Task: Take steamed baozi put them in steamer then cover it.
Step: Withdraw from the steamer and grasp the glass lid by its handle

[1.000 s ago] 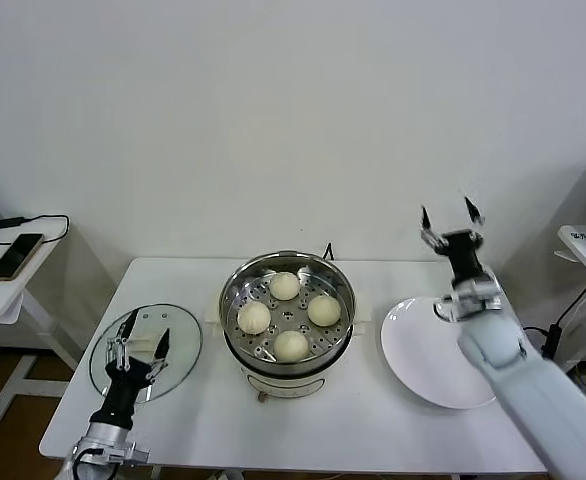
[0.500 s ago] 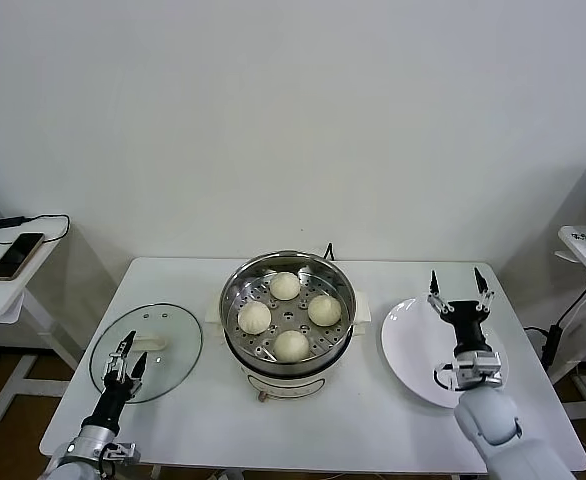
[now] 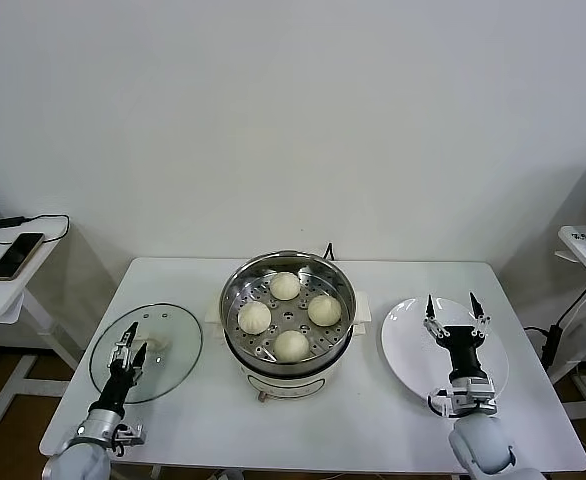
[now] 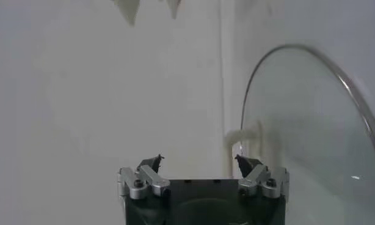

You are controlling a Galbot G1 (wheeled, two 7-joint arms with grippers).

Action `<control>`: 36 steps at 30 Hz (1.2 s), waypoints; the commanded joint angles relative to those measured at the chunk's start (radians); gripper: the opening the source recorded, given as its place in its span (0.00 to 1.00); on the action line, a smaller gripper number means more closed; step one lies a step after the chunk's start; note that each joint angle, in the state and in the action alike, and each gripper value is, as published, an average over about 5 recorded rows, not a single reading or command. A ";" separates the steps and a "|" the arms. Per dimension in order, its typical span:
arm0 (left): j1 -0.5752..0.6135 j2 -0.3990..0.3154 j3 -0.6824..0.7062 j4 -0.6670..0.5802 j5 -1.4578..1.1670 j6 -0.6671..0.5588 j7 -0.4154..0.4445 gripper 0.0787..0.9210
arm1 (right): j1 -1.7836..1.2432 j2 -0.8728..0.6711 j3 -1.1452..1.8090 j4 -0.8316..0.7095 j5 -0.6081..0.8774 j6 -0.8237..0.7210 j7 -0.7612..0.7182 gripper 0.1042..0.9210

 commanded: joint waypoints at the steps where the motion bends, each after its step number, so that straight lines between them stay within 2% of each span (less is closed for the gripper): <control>1: -0.080 -0.003 0.008 0.076 0.026 0.016 0.002 0.88 | -0.027 0.020 0.014 0.001 -0.020 0.005 -0.004 0.88; 17: -0.148 0.003 0.020 0.138 0.025 0.024 0.012 0.88 | -0.040 0.038 0.021 -0.005 -0.040 0.008 -0.009 0.88; 20: -0.154 0.005 0.022 0.152 0.024 0.023 0.019 0.85 | -0.042 0.041 0.023 -0.005 -0.043 0.009 -0.010 0.88; 36: -0.134 0.017 0.035 0.124 -0.083 0.011 0.062 0.31 | -0.037 0.045 0.023 -0.010 -0.052 0.012 -0.013 0.88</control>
